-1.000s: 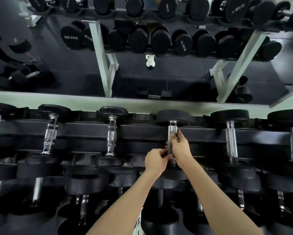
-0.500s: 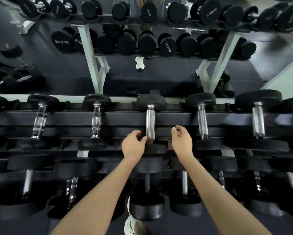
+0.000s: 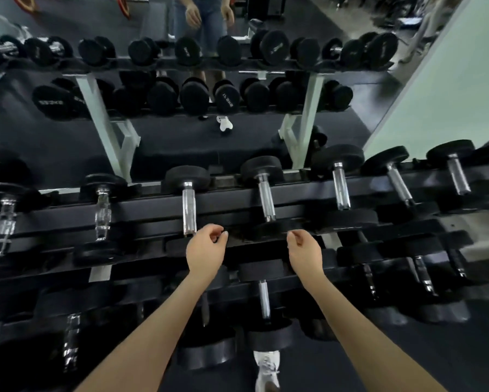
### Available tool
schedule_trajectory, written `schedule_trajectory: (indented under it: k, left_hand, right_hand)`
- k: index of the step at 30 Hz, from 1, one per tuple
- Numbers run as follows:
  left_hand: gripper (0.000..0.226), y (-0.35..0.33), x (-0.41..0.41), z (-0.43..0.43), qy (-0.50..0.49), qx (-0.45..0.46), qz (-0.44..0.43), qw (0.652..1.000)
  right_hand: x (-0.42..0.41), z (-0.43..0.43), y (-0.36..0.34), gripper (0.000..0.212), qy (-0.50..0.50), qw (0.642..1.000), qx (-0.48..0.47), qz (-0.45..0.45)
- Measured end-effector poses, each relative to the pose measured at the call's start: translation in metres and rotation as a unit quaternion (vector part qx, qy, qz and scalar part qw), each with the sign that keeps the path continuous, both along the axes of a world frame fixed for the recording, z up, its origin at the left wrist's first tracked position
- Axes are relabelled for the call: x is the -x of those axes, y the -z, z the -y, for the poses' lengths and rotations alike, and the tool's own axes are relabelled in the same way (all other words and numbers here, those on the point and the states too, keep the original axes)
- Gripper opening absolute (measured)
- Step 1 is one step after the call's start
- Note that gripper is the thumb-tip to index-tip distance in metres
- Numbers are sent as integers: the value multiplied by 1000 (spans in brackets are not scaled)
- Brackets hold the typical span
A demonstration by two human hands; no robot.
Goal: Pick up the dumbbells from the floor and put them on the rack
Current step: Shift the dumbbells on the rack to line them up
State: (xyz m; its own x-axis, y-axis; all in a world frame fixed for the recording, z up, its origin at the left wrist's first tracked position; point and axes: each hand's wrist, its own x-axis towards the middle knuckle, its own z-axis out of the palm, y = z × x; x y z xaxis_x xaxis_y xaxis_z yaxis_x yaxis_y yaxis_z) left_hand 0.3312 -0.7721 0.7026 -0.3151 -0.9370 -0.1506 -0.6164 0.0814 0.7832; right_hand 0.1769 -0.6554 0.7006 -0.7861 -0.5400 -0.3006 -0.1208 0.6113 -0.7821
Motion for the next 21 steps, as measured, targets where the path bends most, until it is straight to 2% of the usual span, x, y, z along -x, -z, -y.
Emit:
schedule_trajectory:
  k: [6,9,12,18,21]
  left_hand:
    - [22,-8,79,-21,89,-44,-26,995]
    - [23,-12,134,-35,103,-58,-40,992]
    - [28,-10,194,-51,99,-82,-27,991]
    - [35,-1,294,-67,21,-137,-2,990]
    - [40,6,323,-64,5,-143,39,989]
  right_hand:
    - [72,-36,-11,31,6,998,-49,-30]
    - [126,-49,-19,29,15,996,-54,-73]
    - [183,-53,-26,29,17,996,-45,-76]
    - [274,-35,-18,32,-79,994,-65,-27]
    - [294,-15,-6,33,-111,991,-46,51]
